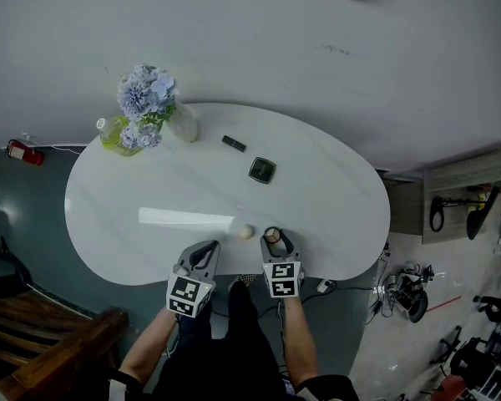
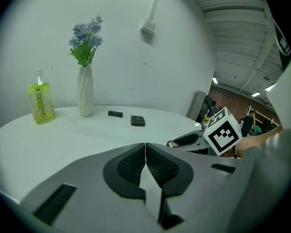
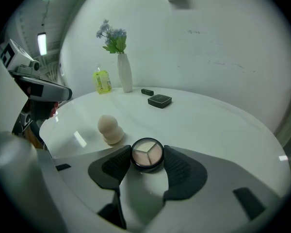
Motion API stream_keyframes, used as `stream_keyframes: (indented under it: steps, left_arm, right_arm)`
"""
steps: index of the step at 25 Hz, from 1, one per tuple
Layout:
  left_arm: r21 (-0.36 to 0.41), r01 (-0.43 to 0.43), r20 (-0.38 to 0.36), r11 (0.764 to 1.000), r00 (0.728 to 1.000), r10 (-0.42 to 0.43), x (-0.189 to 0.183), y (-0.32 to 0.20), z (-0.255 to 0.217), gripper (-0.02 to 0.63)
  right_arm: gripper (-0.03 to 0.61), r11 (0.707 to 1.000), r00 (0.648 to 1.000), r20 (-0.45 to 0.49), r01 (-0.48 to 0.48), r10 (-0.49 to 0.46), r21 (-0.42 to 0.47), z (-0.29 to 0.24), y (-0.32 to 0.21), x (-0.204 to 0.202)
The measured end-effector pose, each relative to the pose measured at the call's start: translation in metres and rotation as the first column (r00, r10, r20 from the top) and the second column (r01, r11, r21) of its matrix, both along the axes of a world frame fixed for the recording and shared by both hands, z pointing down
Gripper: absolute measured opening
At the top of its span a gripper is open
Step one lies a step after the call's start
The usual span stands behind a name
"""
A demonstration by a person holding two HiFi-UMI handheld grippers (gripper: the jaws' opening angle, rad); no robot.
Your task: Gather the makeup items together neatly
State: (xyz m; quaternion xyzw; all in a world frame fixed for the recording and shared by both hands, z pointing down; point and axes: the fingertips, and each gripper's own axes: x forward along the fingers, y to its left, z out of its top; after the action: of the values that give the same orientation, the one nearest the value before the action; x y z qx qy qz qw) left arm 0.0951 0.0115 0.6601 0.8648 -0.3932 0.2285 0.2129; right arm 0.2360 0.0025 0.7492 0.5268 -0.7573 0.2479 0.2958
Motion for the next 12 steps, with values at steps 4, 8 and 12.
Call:
stream_keyframes:
  steps: [4, 8, 12]
  left_arm:
    - [0.007, 0.011, -0.004, 1.0, 1.0, -0.011, -0.002, 0.001, -0.003, 0.02]
    - [0.019, 0.02, -0.007, 1.0, 1.0, -0.019, -0.006, -0.001, -0.008, 0.02]
    - [0.028, 0.02, -0.004, 0.999, 1.0, -0.019, -0.01, 0.002, -0.014, 0.02]
  right_arm:
    - [0.23, 1.0, 1.0, 0.009, -0.019, 0.019, 0.008, 0.0, 0.0, 0.002]
    - [0.23, 0.999, 0.999, 0.024, -0.024, 0.023, 0.032, -0.009, 0.0, 0.004]
    - [0.23, 0.998, 0.999, 0.027, -0.032, 0.031, 0.058, -0.024, 0.003, 0.002]
